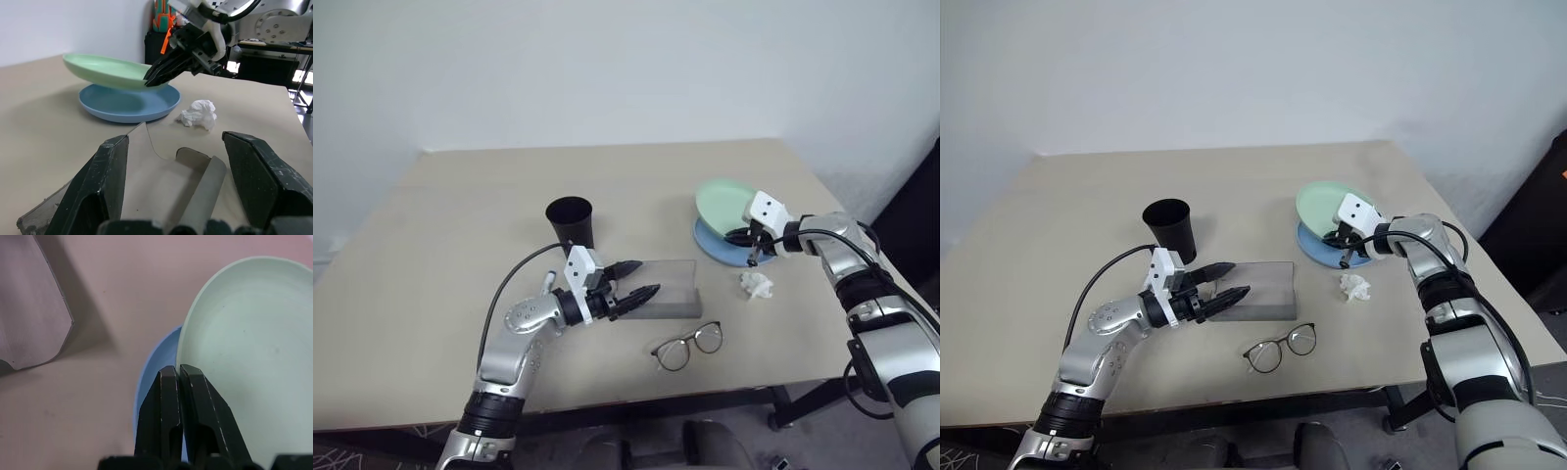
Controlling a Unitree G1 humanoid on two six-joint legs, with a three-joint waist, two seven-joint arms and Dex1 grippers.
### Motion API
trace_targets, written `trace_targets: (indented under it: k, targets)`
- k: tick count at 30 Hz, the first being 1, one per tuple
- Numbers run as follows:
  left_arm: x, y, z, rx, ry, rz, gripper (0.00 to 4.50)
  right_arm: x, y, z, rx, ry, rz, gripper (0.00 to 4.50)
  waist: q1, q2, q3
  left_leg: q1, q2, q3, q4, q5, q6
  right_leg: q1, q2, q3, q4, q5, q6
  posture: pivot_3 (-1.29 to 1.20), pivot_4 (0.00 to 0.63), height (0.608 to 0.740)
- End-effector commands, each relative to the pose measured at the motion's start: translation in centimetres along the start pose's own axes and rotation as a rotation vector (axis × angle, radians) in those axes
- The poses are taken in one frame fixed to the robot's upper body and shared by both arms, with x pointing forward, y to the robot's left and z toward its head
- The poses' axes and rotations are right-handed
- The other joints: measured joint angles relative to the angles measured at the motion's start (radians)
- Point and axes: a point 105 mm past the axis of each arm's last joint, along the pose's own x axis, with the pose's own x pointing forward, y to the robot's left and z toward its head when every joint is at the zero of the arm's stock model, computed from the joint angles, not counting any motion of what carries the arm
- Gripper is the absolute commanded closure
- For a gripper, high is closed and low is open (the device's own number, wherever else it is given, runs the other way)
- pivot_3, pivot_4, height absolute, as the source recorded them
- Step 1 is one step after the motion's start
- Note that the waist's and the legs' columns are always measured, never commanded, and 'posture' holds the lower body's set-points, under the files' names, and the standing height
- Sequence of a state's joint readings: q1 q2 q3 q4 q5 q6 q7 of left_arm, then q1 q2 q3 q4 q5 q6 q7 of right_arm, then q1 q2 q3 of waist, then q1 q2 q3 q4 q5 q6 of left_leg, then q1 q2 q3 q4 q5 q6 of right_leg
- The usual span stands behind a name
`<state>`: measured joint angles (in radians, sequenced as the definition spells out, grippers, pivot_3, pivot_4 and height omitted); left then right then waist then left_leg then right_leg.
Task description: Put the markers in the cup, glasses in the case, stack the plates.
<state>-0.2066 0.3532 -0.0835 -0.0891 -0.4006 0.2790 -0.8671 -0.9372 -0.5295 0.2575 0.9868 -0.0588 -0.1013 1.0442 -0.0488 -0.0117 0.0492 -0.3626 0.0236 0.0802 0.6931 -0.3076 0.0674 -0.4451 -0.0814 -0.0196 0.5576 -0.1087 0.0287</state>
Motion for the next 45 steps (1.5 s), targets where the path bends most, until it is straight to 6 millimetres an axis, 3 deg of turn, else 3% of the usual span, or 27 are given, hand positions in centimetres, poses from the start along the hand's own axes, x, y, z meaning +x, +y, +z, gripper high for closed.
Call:
trace_targets:
  k: [1, 2, 5, 10, 19, 23, 27, 32, 37, 45]
  targets:
    - [0.1, -0.3, 1.4, 0.048, -0.037, -0.006, 1.28, -0.3, -0.6, 0.6, -0.055, 0.010, 0.006, 4.47, 0.000, 0.000, 0.000, 0.000, 0.000, 0.000, 0.000, 0.000, 0.000, 0.000, 0.000, 0.000, 0.000, 0.000, 0.000, 0.00, 0.000, 0.740]
    - [0.1, -0.3, 1.3, 0.048, -0.037, -0.004, 1.28, -0.3, -0.5, 0.2, -0.063, 0.026, 0.013, 4.47, -0.001, 0.000, 0.000, 0.000, 0.000, 0.000, 0.000, 0.000, 0.000, 0.000, 0.000, 0.000, 0.000, 0.000, 0.000, 0.00, 0.000, 0.740]
    - [0.0, -0.4, 1.3, 0.047, -0.035, 0.000, 1.28, -0.3, -0.3, -0.3, -0.071, 0.049, 0.024, 3.82, -0.003, 0.001, 0.000, 0.000, 0.000, 0.000, 0.000, 0.000, 0.000, 0.000, 0.000, 0.000, 0.001, 0.000, 0.000, 0.00, 0.000, 0.740]
    - [0.0, -0.4, 1.2, 0.045, -0.033, 0.000, 1.28, -0.7, -0.8, 0.3, -0.089, 0.027, 0.002, 2.20, -0.004, 0.002, 0.000, 0.002, 0.000, 0.001, 0.000, 0.001, -0.001, 0.000, 0.001, 0.002, 0.003, 0.000, 0.000, 0.00, 0.000, 0.740]
    - [0.4, -0.4, 1.2, 0.056, -0.022, -0.017, 1.28, -3.6, -1.3, 1.2, 0.002, -0.015, 0.063, 2.20, -0.002, 0.002, 0.000, 0.002, 0.000, 0.000, 0.003, 0.001, -0.002, 0.000, 0.002, 0.003, 0.007, 0.000, -0.001, 0.00, 0.000, 0.740]
    - [0.6, -0.4, 1.1, 0.062, -0.017, -0.032, 1.28, -5.2, -0.5, 0.6, 0.043, 0.030, 0.133, 2.20, 0.000, 0.002, 0.000, 0.002, -0.001, -0.002, 0.004, 0.001, -0.002, 0.000, 0.001, 0.003, 0.011, 0.000, -0.001, 0.00, 0.000, 0.740]
    - [0.8, -0.6, 1.0, 0.071, -0.005, -0.069, 1.28, -6.4, 0.9, -1.4, 0.076, 0.137, 0.177, 2.20, 0.000, 0.003, 0.000, 0.003, 0.000, -0.004, 0.005, 0.001, -0.002, 0.000, 0.001, 0.003, 0.012, 0.000, -0.001, 0.00, 0.000, 0.740]
    - [1.0, -0.6, 0.8, 0.075, -0.002, -0.076, 1.28, -6.0, 2.1, -3.4, 0.130, 0.198, 0.178, 2.20, -0.003, 0.003, 0.000, 0.003, 0.000, -0.003, 0.008, 0.001, -0.002, -0.001, 0.001, 0.004, 0.013, 0.000, -0.001, 0.00, 0.000, 0.740]
    - [1.1, -1.1, 0.7, 0.063, 0.001, -0.100, 1.28, -4.9, 2.0, -4.8, 0.187, 0.231, 0.118, 2.20, -0.003, 0.003, 0.000, 0.003, 0.001, -0.003, 0.009, 0.002, -0.003, 0.000, 0.001, 0.005, 0.014, 0.000, -0.001, 0.00, 0.000, 0.740]
    - [0.9, -1.2, 0.5, 0.063, 0.010, -0.097, 1.28, -4.2, 1.9, -5.2, 0.194, 0.230, 0.099, 2.20, -0.002, 0.003, 0.000, 0.002, 0.000, -0.004, 0.009, 0.002, -0.003, -0.001, 0.002, 0.004, 0.014, 0.000, -0.001, 0.00, 0.000, 0.740]
